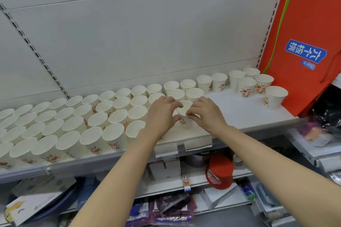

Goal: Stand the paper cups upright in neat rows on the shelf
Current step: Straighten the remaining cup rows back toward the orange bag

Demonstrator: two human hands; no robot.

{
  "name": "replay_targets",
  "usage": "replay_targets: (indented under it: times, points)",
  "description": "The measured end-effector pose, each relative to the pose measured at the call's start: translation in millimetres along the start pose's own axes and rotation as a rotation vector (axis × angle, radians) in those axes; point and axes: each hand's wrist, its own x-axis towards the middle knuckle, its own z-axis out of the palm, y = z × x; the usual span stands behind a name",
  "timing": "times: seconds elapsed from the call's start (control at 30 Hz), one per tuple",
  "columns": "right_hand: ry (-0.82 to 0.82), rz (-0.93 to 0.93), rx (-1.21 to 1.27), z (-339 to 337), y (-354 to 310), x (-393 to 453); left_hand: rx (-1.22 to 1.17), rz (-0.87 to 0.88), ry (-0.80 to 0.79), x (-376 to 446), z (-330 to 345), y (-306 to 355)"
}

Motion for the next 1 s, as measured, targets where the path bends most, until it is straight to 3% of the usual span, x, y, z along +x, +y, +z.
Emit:
replay_targets:
  times: [0.13, 0.33, 0.47, 0.8, 1.0]
  points:
    - [-0.015, -0.032, 0.035, 4, 15, 8, 0.059, 0.021, -0.131, 22, 12, 3]
    - [-0.003, 0.160, 0.019, -5, 72, 17, 0.132, -0.041, -0.150, 28, 18, -10]
    - [-0.085, 0.131, -0.065, -2, 96, 23, 0.177, -0.042, -0.155, 32, 23, -10]
    - [-0.066, 0.024, 0.036, 24, 109, 37, 0.156, -0.095, -0.025, 31, 44, -13]
    - [0.124, 0.142, 0.007, 8, 147, 40, 0.014, -0.160, 0.078, 43, 41, -6]
